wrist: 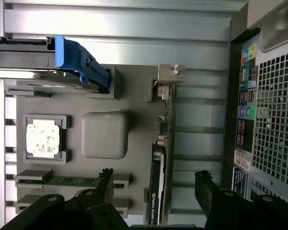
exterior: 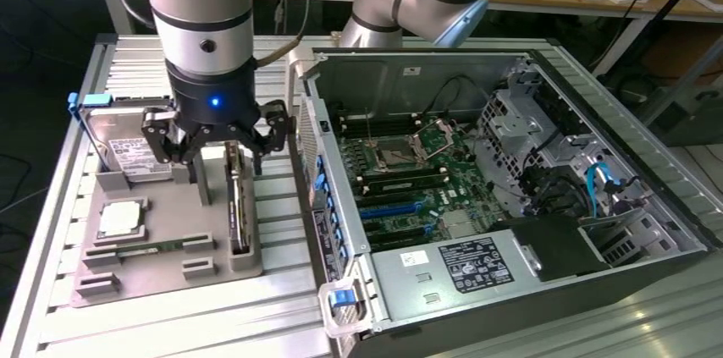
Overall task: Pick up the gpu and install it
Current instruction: 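Pick up the gpu and move the gpu toward the slot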
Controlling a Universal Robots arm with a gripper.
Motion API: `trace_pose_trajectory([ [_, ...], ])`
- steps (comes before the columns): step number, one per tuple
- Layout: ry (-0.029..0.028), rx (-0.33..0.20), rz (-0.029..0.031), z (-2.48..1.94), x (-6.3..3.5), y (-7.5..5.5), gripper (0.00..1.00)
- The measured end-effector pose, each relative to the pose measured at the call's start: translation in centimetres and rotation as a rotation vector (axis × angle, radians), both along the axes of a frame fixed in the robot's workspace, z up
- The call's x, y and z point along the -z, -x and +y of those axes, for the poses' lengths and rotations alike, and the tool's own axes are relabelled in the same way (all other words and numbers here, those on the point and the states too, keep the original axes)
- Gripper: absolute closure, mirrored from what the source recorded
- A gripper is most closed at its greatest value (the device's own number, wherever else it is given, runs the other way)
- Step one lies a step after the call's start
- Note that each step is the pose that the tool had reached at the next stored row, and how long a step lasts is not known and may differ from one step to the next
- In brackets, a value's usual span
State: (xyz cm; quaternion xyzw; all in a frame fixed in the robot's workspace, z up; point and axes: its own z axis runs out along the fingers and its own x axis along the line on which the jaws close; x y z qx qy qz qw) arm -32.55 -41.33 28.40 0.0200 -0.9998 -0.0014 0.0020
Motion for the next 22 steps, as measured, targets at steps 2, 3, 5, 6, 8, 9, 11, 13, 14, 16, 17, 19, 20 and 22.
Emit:
trace_pose_trajectory([
  [2, 0.0014, 0.000, 0.0000, -0.09, 0.39, 0.0, 0.22],
  [3, 0.0021, 0.000, 0.0000, -0.11, 0.54, 0.0, 0.22],
  [5, 0.0036, 0.000, 0.0000, -0.13, 0.90, 0.0, 0.24],
  [6, 0.0044, 0.000, 0.0000, -0.14, 1.06, 0.0, 0.24],
  [8, 0.0061, 0.000, 0.0000, -0.16, 1.45, 0.0, 0.31],
  [9, 0.0068, 0.000, 0.0001, -0.16, 1.59, 0.0, 0.31],
  [11, 0.0085, 0.000, 0.0000, -0.17, 1.93, 0.0, 0.32],
  [13, 0.0103, 0.000, 0.0000, -0.16, 2.31, 0.0, 0.39],
  [14, 0.0108, 0.000, 0.0000, -0.16, 2.38, 0.0, 0.39],
  [16, 0.0278, 0.000, 0.0000, -0.16, 2.72, -0.3, 0.48],
  [17, 0.0327, 0.000, -0.0001, -0.16, 2.87, -0.5, 0.48],
  [19, 0.0378, 0.000, 0.0001, -0.16, 3.12, -0.6, 0.48],
  [20, 0.0395, 0.000, 0.0001, -0.17, 3.28, -0.6, 0.48],
  [22, 0.0413, 0.000, 0.0000, -0.16, 3.65, -0.6, 0.48],
])
